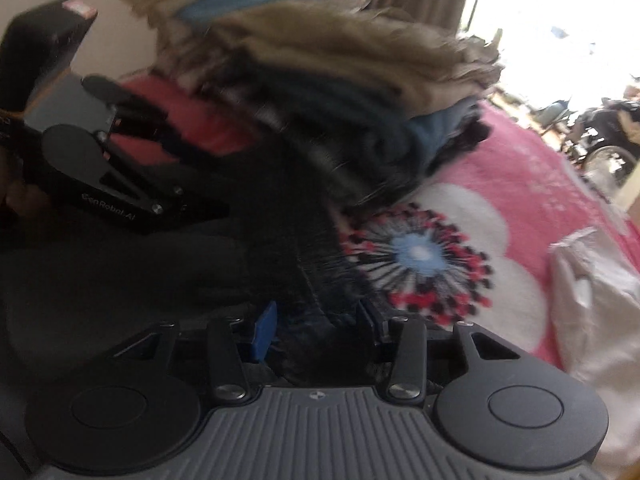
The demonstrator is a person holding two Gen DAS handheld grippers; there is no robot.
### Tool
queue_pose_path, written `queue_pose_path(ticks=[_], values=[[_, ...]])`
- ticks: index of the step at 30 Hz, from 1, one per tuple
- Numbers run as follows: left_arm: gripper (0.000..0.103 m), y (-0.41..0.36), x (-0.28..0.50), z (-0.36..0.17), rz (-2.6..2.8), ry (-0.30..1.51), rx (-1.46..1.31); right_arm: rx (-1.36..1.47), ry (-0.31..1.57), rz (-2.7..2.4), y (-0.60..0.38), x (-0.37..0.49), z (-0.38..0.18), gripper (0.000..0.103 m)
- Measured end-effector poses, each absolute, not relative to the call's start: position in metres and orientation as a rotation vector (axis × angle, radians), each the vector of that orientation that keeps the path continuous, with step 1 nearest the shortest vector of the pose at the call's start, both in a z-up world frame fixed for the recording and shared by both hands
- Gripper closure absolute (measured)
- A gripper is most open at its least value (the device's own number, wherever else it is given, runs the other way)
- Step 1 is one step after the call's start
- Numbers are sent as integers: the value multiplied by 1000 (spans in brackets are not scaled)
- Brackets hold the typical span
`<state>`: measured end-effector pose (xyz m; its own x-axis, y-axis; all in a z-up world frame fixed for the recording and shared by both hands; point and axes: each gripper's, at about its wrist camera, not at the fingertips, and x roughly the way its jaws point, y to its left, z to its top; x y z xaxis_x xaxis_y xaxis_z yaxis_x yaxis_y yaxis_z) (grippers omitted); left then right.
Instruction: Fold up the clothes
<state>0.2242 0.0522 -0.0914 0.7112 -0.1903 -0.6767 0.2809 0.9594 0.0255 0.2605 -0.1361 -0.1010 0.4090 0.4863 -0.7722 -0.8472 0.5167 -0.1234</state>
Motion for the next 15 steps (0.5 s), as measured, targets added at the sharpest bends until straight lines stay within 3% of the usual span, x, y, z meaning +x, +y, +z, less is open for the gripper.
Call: queue_pose_path(ticks=[3,4,5,6,7,9,12,15], values=[[51,54,226,-94,-279,723,102,-543,781,918,-133,270,-104,56],[53,54,225,-94,-285,715,98,-543,790,925,-132,272,-105,64],[61,54,224,-94,-292,708,96,-543,800,937,-132,272,-103,76],[70,52,223,-94,-300,700,96,-546,810,941,-131,271,-103,76],[73,51,222,-94,-307,693,97,-572,797,936,-129,267,-103,81],[91,49,220,-94,-321,679,94,-619,767,926,-126,260,-101,93],[99,51,218,-88,-312,667,58,-653,706,903,-124,251,-92,95],[100,57,213,-77,-287,616,55,-680,632,867,-122,244,-77,96]])
